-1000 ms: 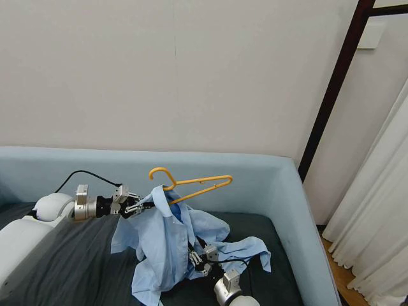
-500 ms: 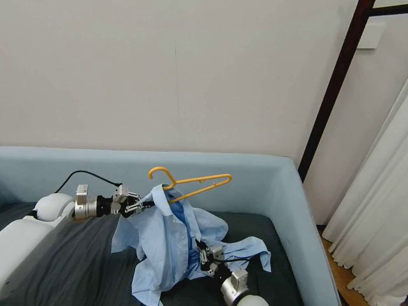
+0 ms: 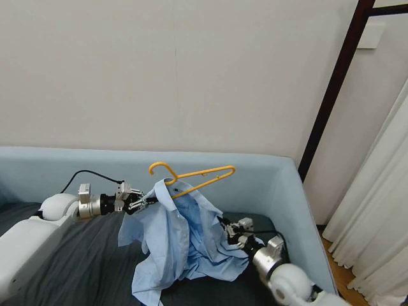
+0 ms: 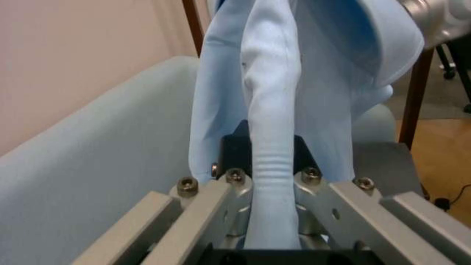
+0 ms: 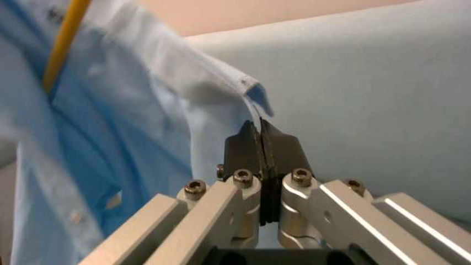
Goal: Pick up the clothes from the sofa and hang them on the clothes hanger.
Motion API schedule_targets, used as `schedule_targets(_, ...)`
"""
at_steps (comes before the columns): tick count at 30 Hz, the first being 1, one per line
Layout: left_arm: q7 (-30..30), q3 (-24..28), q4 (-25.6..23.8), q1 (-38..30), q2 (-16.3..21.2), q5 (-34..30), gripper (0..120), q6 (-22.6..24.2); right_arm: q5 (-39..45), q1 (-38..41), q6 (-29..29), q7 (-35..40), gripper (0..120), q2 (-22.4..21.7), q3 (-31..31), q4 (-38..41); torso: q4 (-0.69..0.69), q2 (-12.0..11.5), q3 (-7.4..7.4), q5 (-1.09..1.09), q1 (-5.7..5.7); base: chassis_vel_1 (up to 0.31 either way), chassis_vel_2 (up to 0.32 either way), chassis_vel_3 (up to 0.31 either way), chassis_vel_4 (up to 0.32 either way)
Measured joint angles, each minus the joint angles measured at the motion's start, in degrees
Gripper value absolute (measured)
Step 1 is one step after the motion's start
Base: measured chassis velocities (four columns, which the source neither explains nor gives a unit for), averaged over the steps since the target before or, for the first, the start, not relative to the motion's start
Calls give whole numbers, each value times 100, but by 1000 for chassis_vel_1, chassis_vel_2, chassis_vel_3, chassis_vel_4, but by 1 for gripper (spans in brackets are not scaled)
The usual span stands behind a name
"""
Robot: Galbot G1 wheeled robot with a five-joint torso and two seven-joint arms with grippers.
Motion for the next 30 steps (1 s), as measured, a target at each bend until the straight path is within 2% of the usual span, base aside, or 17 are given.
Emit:
schedule_targets(3,76,32,11,-31,-55,42,2,-52,219,308,-336,-65,0,-115,200,-89,1,0,0,0,0,0,0,0,0)
schedule_targets(8,94,59,-46,-42,-76,314,2,-103,138,555,-358,-73,0,-94,288,-113,2,0,0,0,0,0,0,0,0)
schedule_targets(15,-97,67,-77,-25,-107,825,2,-155,-426,644,-83,-268,0,1,501,5,2,0,0,0,0,0,0,0,0)
schedule_targets(17,-197,62,-55,-29,-128,912,2,-168,-848,685,146,-437,0,2,558,2,2,0,0,-1,0,0,0,0,0)
schedule_targets(23,-306,61,0,-131,-180,948,2,-174,-1747,760,567,-597,0,-33,595,-45,1,0,0,-1,0,0,0,0,0)
schedule_targets(30,-305,64,-4,-185,-171,910,2,-174,-2088,823,674,-520,0,4,564,-210,1,0,0,-1,0,0,0,0,0)
